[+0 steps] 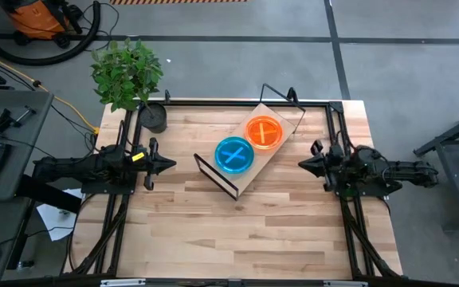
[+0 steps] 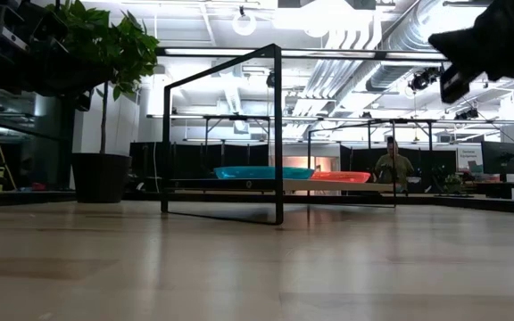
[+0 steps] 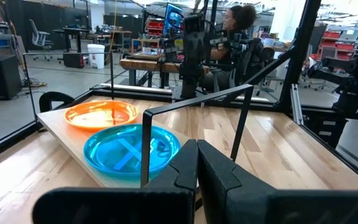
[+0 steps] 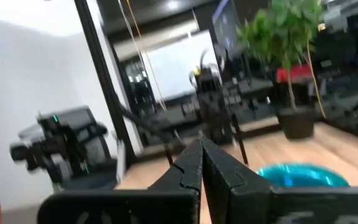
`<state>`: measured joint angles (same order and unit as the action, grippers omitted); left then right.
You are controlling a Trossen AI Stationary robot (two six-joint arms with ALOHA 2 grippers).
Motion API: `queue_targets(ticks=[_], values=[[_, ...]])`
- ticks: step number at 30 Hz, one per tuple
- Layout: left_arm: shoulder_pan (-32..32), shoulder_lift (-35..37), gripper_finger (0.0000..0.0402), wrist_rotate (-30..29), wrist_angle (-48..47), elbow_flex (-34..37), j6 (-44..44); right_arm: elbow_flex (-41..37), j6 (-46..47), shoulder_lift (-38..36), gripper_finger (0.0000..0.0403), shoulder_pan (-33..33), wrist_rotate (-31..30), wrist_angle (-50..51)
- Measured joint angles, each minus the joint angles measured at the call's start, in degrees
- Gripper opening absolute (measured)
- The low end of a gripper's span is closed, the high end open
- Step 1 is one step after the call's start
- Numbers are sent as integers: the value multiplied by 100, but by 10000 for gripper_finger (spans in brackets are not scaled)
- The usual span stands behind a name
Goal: Place and stack plates onto a shelf
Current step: Return to Home Position
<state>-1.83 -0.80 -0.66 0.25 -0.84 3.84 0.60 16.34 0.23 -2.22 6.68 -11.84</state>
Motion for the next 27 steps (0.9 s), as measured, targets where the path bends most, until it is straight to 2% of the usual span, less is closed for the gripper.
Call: queue_targets(ticks=[9, 18, 27], values=[[0, 0, 0, -1, -1, 0, 0, -1, 36, -2, 0, 1, -44, 989], [0, 1, 0, 1, -1, 0, 1, 0, 449, 50, 0, 0, -344, 1074], [0, 13, 0, -1, -4, 0, 0, 0, 461, 50, 0, 0, -346, 1076]])
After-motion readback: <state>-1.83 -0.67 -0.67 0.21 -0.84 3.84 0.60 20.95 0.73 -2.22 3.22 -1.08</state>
